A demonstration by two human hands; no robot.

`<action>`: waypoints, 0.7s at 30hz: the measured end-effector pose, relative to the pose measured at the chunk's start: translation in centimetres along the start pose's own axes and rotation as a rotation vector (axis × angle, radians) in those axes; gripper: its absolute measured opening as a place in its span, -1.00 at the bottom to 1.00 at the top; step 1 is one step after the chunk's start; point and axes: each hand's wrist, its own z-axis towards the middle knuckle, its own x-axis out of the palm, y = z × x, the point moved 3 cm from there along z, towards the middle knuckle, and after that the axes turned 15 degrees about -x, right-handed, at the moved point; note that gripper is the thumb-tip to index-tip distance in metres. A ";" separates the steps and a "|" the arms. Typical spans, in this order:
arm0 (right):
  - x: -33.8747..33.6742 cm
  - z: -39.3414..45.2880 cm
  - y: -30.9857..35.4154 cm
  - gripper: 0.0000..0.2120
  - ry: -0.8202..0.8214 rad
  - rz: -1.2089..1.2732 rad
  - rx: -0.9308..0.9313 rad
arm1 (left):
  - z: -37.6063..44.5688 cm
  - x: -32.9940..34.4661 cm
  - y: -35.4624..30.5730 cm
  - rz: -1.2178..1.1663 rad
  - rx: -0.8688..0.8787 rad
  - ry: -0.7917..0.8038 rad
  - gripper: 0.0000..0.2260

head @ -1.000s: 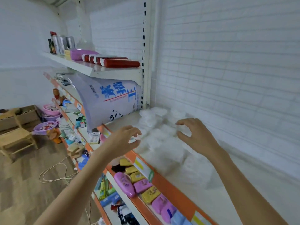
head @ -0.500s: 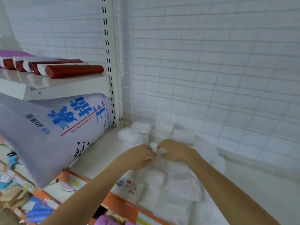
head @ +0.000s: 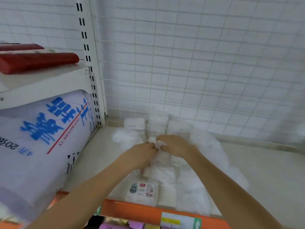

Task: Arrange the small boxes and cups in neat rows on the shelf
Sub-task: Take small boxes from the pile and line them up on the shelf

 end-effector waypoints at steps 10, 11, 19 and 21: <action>-0.8 -1.1 0.1 -0.57 -0.065 0.088 0.065 | -1.3 0.1 2.0 -0.127 0.008 -0.106 -0.57; -1.1 -1.2 -0.1 -0.58 -0.091 0.135 0.081 | -1.3 -0.1 2.2 -0.154 -0.003 -0.100 -0.58; -1.3 -1.8 0.3 -0.64 -0.198 0.334 0.023 | -1.6 -1.2 3.6 -0.616 -0.063 -0.017 -0.62; -1.3 -1.4 0.4 -0.65 -0.206 0.340 0.007 | -1.8 -1.4 3.6 -0.622 -0.074 -0.032 -0.66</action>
